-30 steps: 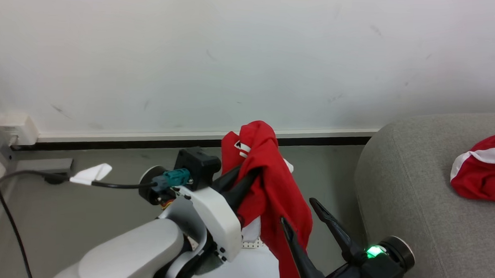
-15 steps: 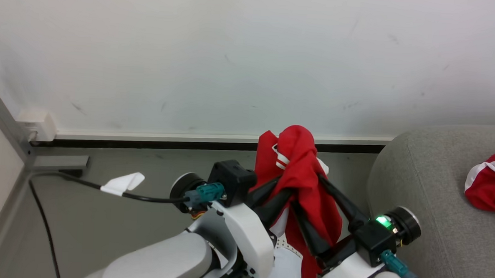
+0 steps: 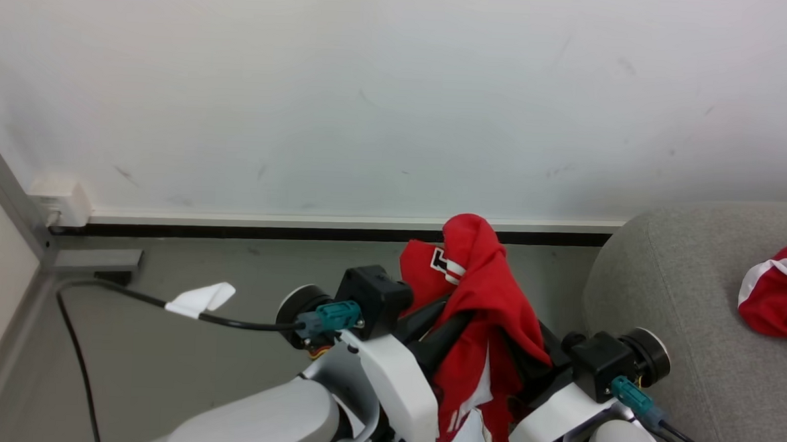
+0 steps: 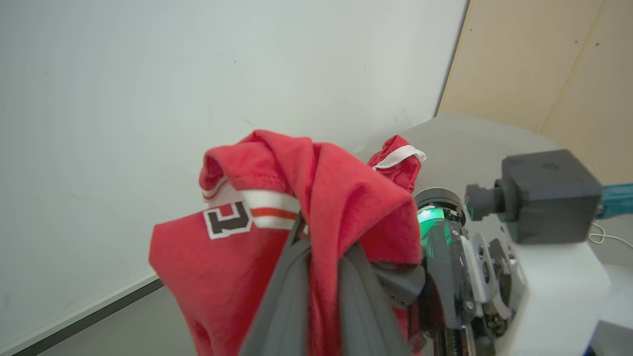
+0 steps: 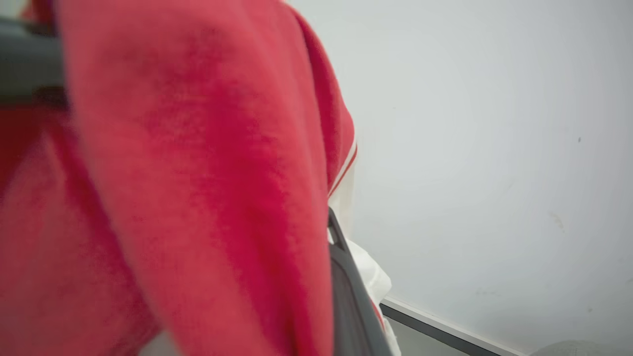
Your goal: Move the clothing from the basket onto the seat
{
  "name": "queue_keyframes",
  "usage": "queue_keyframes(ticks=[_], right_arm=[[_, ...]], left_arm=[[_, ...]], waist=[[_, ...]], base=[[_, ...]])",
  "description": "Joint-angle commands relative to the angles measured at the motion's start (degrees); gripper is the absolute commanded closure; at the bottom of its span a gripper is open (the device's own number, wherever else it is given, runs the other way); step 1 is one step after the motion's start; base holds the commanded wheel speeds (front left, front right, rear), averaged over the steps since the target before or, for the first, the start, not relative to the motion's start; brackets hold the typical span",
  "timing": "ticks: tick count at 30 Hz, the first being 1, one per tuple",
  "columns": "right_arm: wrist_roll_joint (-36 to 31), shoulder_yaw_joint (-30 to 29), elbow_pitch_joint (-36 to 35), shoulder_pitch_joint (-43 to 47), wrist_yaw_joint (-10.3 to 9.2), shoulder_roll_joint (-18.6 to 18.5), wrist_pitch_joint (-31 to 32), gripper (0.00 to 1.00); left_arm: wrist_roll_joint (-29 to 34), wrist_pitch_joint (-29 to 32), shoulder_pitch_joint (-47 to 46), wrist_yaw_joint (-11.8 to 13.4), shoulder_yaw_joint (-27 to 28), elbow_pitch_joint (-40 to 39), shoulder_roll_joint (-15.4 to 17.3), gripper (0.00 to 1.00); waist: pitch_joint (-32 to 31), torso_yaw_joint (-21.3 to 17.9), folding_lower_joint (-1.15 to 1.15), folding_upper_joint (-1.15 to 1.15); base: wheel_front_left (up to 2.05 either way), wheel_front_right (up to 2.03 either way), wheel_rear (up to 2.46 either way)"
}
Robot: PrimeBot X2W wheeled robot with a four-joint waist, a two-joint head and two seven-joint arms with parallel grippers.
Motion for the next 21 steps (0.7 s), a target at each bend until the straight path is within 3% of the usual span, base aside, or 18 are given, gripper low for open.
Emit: queue_keyframes(ticks=[1,2,4,5,6,7,8,21], right_arm=[[0.7,-0.2,0.3,-1.1,-0.13,-0.2,0.0,1.0],[1.0,-0.3,0.3,-1.1,-0.13,-0.2,0.0,1.0],[1.3,-0.6,0.2,-1.3,-0.13,-0.2,0.0,1.0],[1.4,-0.8,0.3,-1.3,-0.13,-0.2,0.0,1.0],[1.7,-1.2,0.2,-1.3,-0.13,-0.2,0.0,1.0],[1.8,-1.6,0.2,-1.4,-0.13,-0.2,0.0,1.0],[1.7,-1.9,0.3,-1.4,-0.13,-0.2,0.0,1.0],[-0.3,-10.2,0.6,-1.7,-0.13,-0.1,0.0,1.0]], left_arm=[[-0.2,-0.6,0.8,0.0,0.3,0.4,0.4,1.0],[-0.3,-0.7,1.0,0.1,0.3,0.6,0.5,0.96],[-0.4,-1.0,1.3,0.1,0.3,1.1,0.7,0.77],[-0.4,-1.0,1.4,0.1,0.2,1.3,0.7,0.55],[-0.6,-1.1,1.6,0.0,0.2,1.6,0.8,0.4],[-0.9,-0.9,2.0,-0.1,0.0,1.9,0.9,0.34],[-0.9,-0.8,2.2,-0.2,-0.1,2.2,0.9,0.0],[-0.6,-5.7,6.0,-0.9,-0.3,7.1,1.7,0.0]], waist=[[0.1,-0.2,0.0,0.0],[0.1,-0.3,0.0,0.0],[0.2,-0.4,0.0,0.0],[0.2,-0.5,0.0,0.0],[0.2,-0.5,0.0,0.0],[0.3,-0.5,0.0,0.0],[0.3,-0.5,0.0,0.0],[0.3,-0.4,0.0,0.0]], base=[[0.0,0.0,0.0],[0.0,0.0,0.0],[0.0,0.0,0.0],[0.0,0.0,0.0],[0.0,0.0,0.0],[0.0,0.0,0.0],[0.0,0.0,0.0],[0.0,0.0,0.0]])
